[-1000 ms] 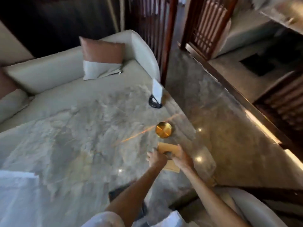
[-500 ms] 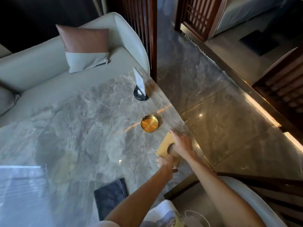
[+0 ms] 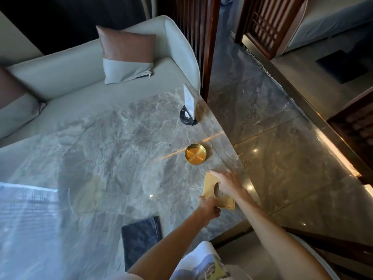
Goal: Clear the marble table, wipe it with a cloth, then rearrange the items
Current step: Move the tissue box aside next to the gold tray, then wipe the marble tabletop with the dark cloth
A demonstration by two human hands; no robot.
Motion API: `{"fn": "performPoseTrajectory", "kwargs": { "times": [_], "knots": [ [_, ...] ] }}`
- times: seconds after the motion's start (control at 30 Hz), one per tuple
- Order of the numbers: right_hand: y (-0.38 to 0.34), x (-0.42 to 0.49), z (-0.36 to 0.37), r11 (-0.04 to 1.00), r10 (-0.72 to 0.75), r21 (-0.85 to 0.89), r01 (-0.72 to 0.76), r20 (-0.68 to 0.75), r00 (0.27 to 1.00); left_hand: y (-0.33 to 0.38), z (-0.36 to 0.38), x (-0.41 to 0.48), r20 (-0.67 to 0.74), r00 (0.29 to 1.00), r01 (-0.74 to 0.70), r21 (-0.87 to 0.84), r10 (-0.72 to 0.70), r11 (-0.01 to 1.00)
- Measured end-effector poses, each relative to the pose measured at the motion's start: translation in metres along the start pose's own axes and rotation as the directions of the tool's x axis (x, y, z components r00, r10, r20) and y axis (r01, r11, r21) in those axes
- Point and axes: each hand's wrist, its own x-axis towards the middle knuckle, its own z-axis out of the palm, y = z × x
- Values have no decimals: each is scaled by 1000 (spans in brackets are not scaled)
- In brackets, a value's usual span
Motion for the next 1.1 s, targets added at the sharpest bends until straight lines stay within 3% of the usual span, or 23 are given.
{"fn": "performPoseTrajectory", "kwargs": {
  "times": [0.17, 0.27, 0.33, 0.47, 0.67, 0.8, 0.87, 1.0, 1.1],
  "knots": [
    [-10, -2, -9, 997, 53, 47, -55, 32, 998, 3, -32, 0, -3, 1000, -22, 113, 23, 993],
    [-39, -3, -8, 992, -36, 112, 60, -210, 977, 3, -66, -5, -97, 979, -144, 284, 178, 948],
    [-73, -3, -2, 969, -109, 185, 163, -269, 957, 2, -100, -13, -222, 923, -198, 424, 314, 884],
    [-152, -8, 28, 928, -184, 309, 210, -110, 977, -8, -185, -34, -366, 843, -143, 554, 394, 820],
    [-244, -38, 108, 945, -214, 277, 173, 126, 969, -79, -290, -58, -578, 765, 59, 502, 284, 863],
    [-268, -62, 161, 975, -198, 147, 169, 217, 956, -121, -318, -54, -548, 811, 83, 457, 207, 886],
    [-271, -76, 180, 992, -119, 78, 103, 249, 961, -138, -323, -52, -499, 845, 66, 453, 192, 889],
    [-274, -99, 203, 999, -26, 26, 20, 283, 959, -160, -325, -45, -374, 893, -29, 510, 251, 860],
    [-280, -108, 210, 998, 15, 61, -33, 274, 962, -167, -323, -41, -333, 903, -102, 446, 271, 889]
  ]
}}
